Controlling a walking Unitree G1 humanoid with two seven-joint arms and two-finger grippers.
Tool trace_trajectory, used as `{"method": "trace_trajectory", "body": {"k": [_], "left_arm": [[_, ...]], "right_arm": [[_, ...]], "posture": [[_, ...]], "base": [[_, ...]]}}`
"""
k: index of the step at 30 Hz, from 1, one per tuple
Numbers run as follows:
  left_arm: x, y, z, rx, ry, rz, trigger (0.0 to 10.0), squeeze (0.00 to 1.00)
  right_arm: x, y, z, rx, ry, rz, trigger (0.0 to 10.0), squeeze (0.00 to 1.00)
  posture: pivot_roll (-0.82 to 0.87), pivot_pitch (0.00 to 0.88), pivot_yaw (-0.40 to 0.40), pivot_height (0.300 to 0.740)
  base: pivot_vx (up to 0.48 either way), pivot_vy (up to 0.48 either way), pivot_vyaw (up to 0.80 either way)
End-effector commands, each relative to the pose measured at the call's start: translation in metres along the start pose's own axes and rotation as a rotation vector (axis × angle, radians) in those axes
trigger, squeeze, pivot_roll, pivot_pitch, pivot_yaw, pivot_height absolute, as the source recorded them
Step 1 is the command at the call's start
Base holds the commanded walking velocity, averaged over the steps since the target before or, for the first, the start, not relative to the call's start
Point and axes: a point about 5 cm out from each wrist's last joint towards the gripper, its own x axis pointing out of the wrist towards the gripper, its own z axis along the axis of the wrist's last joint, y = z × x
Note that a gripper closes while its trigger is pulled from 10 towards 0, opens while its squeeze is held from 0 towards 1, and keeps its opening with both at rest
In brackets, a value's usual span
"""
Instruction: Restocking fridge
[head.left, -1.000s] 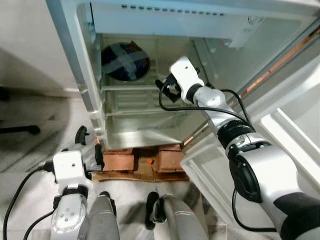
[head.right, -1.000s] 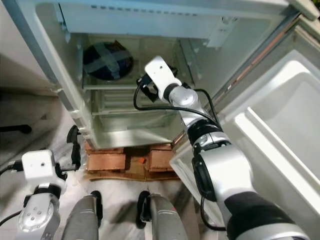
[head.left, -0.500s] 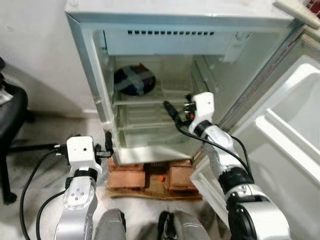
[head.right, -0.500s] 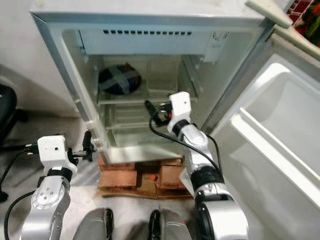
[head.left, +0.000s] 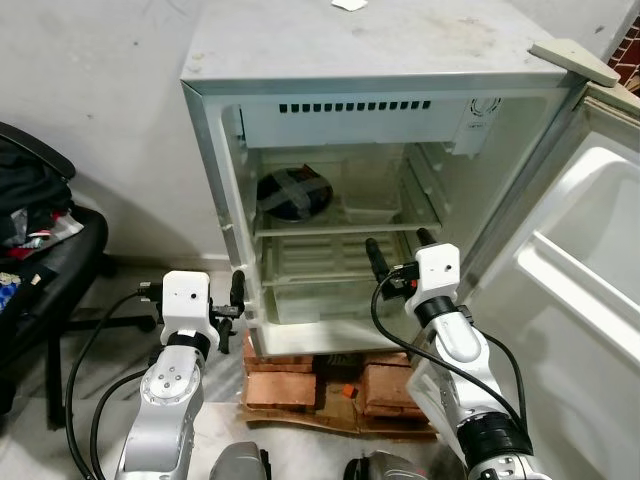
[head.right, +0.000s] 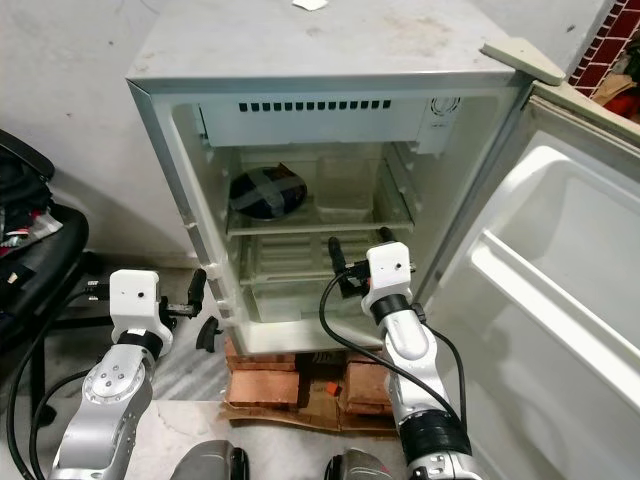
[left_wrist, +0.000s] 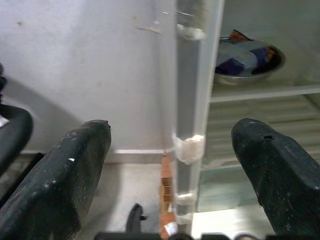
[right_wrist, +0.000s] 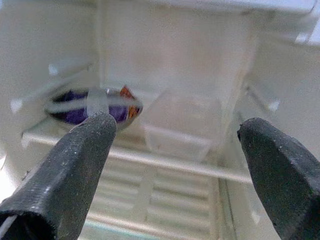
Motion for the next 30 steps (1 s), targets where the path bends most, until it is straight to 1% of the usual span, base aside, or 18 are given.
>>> {"method": "trace_trajectory", "body": {"k": [1,3,4,6,8,9,10,16,21,30], "left_arm": [[0.002,0.001,0.001,0.012,-0.007,-0.01,10.0,0.0],[0.002,0.002,0.002,0.016,-0.012,-0.008,10.0,0.0],[0.002,0.002,0.003,0.017,-0.015,-0.008,10.0,0.0],[0.002,0.002,0.003,0.017,-0.016,-0.009,10.0,0.0],[0.002,0.001,0.003,0.02,-0.017,-0.012,10.0,0.0],[0.001,0.001,0.003,0.023,-0.018,-0.015,10.0,0.0],[0.001,0.001,0.003,0.023,-0.018,-0.015,10.0,0.0],[-0.001,0.001,0.002,0.022,-0.015,-0.008,10.0,0.0],[-0.001,0.002,0.002,0.021,-0.014,-0.006,10.0,0.0],[-0.001,0.0,0.0,0.014,-0.007,-0.013,10.0,0.0]], "right_arm": [[0.0,-0.001,0.006,-0.002,-0.02,-0.014,10.0,0.0],[0.001,0.003,0.01,0.005,-0.033,-0.008,10.0,0.0],[0.003,0.008,0.014,0.028,-0.041,-0.001,10.0,0.0],[0.004,0.013,0.016,0.039,-0.043,0.01,10.0,0.0],[0.003,0.02,0.017,0.03,-0.049,0.037,10.0,0.0],[0.001,0.026,0.014,0.02,-0.043,0.063,10.0,0.0],[0.0,0.027,0.013,0.019,-0.036,0.068,10.0,0.0],[0.001,0.024,0.01,0.045,-0.001,0.045,10.0,0.0],[0.001,0.025,0.011,0.044,0.007,0.052,10.0,0.0],[0.0,0.025,0.009,0.046,0.025,0.054,10.0,0.0]], "posture": [[0.11,0.009,-0.001,0.74],[0.11,0.011,0.004,0.74],[0.1,0.017,0.013,0.74],[0.1,0.018,0.015,0.74],[0.11,0.021,0.014,0.74],[0.11,0.023,0.013,0.74],[0.11,0.025,0.011,0.74],[0.12,0.038,0.004,0.74],[0.12,0.043,0.001,0.74],[0.11,0.048,-0.001,0.74]], "base": [[0.0,0.0,0.0],[0.0,0.0,0.0],[0.0,0.0,0.0],[0.0,0.0,0.0],[0.0,0.0,0.0],[0.0,0.0,0.0],[0.0,0.0,0.0],[0.0,0.0,0.0],[0.0,0.0,0.0],[-0.258,0.0,0.0]]}}
